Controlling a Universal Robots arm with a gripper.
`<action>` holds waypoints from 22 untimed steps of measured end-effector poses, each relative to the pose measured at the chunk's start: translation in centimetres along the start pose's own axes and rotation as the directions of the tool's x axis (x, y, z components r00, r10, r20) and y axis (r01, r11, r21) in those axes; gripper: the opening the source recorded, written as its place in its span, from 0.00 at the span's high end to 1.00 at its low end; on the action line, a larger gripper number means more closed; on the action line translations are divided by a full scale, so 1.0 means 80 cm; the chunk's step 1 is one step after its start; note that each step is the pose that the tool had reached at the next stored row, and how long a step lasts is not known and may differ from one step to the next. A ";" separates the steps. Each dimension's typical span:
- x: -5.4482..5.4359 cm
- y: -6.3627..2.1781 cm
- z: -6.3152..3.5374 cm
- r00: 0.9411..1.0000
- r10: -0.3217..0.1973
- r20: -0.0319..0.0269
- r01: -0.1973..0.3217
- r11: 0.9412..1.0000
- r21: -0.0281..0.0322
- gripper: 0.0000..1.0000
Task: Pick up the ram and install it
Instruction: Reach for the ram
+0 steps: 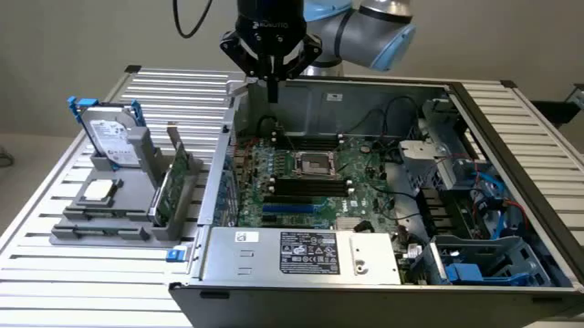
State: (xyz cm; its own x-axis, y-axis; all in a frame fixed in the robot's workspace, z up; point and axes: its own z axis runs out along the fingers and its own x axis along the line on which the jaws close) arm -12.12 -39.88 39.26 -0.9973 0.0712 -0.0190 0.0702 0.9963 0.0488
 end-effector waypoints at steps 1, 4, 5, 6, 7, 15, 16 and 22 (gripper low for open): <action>0.000 0.000 0.000 1.000 0.000 0.000 0.000 1.000 0.000 0.89; 0.000 0.000 0.000 1.000 0.000 0.000 0.000 1.000 0.000 0.89; 0.000 0.000 0.000 1.000 0.000 0.000 0.000 1.000 0.000 0.89; 0.000 0.000 0.000 1.000 0.000 0.000 0.000 1.000 0.000 0.89; 0.000 0.000 0.000 1.000 0.000 0.000 0.000 1.000 0.000 0.89; 0.004 0.000 0.000 1.000 0.000 -0.002 0.000 1.000 0.001 0.89; 0.008 -0.001 0.000 1.000 0.000 -0.003 0.000 1.000 0.001 0.89; 0.038 -0.004 0.002 1.000 -0.001 -0.006 0.001 1.000 0.001 0.89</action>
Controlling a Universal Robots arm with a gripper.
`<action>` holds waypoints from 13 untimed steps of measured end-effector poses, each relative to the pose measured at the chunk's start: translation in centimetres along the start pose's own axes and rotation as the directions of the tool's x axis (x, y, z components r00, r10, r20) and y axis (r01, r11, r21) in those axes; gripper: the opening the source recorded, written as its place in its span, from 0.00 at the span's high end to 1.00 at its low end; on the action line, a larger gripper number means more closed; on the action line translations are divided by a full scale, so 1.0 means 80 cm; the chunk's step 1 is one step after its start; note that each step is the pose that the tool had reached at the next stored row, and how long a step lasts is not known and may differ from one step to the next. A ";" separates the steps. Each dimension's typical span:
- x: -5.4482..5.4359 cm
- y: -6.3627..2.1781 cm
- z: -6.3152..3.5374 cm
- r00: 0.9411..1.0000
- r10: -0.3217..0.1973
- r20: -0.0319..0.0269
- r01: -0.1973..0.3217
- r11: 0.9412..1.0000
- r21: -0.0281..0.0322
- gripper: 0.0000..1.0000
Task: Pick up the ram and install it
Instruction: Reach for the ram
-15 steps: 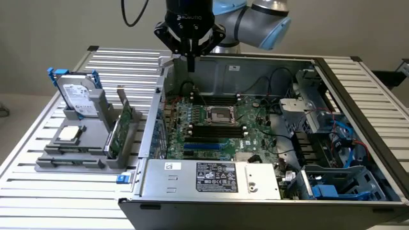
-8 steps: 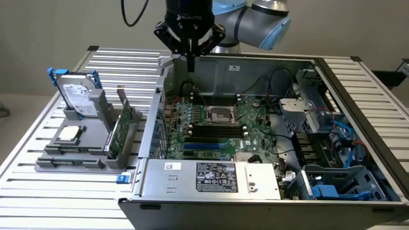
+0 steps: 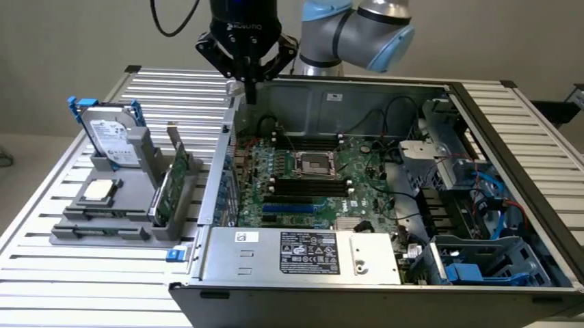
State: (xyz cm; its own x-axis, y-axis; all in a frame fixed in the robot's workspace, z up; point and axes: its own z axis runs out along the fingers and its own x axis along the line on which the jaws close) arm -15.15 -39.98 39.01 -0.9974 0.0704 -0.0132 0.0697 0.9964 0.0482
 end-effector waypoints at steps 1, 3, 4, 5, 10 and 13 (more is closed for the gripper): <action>0.005 -0.001 0.000 1.000 0.000 0.000 0.000 1.000 0.000 0.89; 0.015 -0.004 0.001 1.000 0.000 -0.001 0.000 1.000 0.000 0.89; 0.019 -0.005 0.002 1.000 0.000 -0.001 0.000 1.000 0.000 0.89; 0.024 -0.007 0.002 1.000 0.000 -0.001 0.000 1.000 0.000 0.89; 0.037 -0.012 0.002 1.000 -0.001 -0.001 0.001 1.000 0.004 0.89; 0.044 -0.014 0.002 1.000 -0.002 0.000 0.002 1.000 0.012 0.89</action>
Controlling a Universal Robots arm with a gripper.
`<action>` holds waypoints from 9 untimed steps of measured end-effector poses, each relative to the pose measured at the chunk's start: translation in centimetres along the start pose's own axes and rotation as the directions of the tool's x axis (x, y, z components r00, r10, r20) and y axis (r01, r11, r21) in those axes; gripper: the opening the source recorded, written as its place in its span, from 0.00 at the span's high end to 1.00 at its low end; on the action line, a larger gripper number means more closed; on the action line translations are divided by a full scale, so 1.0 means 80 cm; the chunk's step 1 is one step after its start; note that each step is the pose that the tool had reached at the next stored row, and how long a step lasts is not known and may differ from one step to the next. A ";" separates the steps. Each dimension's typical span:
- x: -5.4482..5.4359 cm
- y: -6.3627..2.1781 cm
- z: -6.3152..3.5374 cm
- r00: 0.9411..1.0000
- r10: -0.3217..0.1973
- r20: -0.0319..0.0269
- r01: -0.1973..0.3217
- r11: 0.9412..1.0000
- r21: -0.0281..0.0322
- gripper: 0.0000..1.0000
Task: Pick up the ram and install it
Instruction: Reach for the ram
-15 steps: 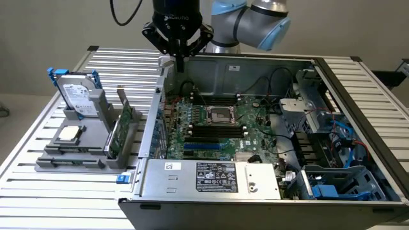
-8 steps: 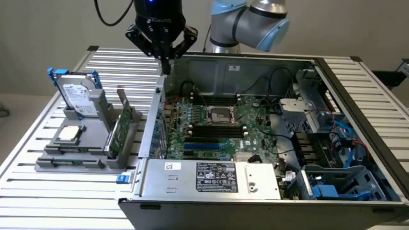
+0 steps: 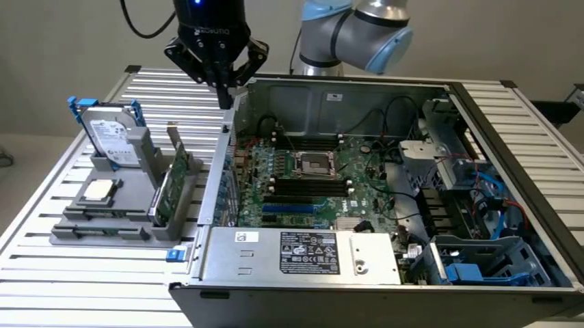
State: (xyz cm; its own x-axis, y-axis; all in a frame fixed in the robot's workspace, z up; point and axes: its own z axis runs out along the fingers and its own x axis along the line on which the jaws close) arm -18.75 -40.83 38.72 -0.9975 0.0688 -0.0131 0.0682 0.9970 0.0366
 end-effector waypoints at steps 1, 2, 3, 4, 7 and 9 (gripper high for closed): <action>0.004 -0.001 0.000 1.000 0.000 0.000 0.000 1.000 0.002 0.89; 0.008 -0.001 0.000 1.000 0.000 0.000 0.000 1.000 0.003 0.89; 0.013 -0.002 0.000 1.000 0.000 0.000 0.000 1.000 0.003 0.89; 0.018 -0.003 0.001 1.000 0.000 0.000 0.000 1.000 0.004 0.89; 0.032 -0.006 0.002 1.000 0.000 0.000 0.000 1.000 0.005 0.89; 0.043 -0.008 0.002 1.000 0.000 0.000 0.000 1.000 0.006 0.89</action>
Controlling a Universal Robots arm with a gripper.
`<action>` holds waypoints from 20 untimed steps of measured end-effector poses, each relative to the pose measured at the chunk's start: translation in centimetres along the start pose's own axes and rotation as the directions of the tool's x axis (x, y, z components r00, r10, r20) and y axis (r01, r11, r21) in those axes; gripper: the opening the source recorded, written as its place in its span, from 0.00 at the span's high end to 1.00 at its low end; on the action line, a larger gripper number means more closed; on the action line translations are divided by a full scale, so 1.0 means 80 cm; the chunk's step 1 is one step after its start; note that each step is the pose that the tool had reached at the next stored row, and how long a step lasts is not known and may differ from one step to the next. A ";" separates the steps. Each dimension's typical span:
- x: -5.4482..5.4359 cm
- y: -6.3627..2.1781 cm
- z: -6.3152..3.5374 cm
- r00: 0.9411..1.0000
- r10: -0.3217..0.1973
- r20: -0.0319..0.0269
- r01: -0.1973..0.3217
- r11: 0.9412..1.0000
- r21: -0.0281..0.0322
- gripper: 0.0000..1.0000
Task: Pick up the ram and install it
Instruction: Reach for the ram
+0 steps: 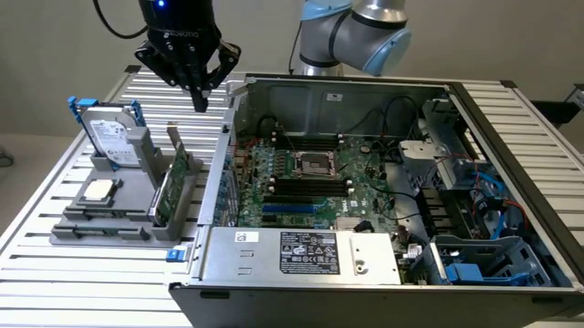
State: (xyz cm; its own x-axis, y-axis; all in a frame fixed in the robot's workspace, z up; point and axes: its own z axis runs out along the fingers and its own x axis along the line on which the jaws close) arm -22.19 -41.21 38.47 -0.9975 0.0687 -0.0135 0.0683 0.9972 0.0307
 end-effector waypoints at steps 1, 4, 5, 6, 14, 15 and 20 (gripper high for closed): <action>0.005 -0.001 0.000 1.000 0.000 0.000 0.000 1.000 0.000 0.89; 0.021 -0.004 0.002 1.000 0.000 0.000 0.000 1.000 0.001 0.89; 0.027 -0.005 0.002 1.000 0.000 0.000 0.000 1.000 0.001 0.89; 0.033 -0.006 0.003 1.000 0.000 0.000 0.000 1.000 0.002 0.89; 0.077 -0.014 0.006 1.000 0.000 0.000 0.000 1.000 0.004 0.89; 0.083 -0.014 0.006 1.000 0.000 0.000 0.000 1.000 0.004 0.89; 0.108 -0.019 0.008 1.000 0.000 0.000 0.000 1.000 0.006 0.89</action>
State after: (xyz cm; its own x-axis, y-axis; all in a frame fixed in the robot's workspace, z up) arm -30.93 -42.14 37.63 -0.9975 0.0687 -0.0139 0.0683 0.9974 0.0248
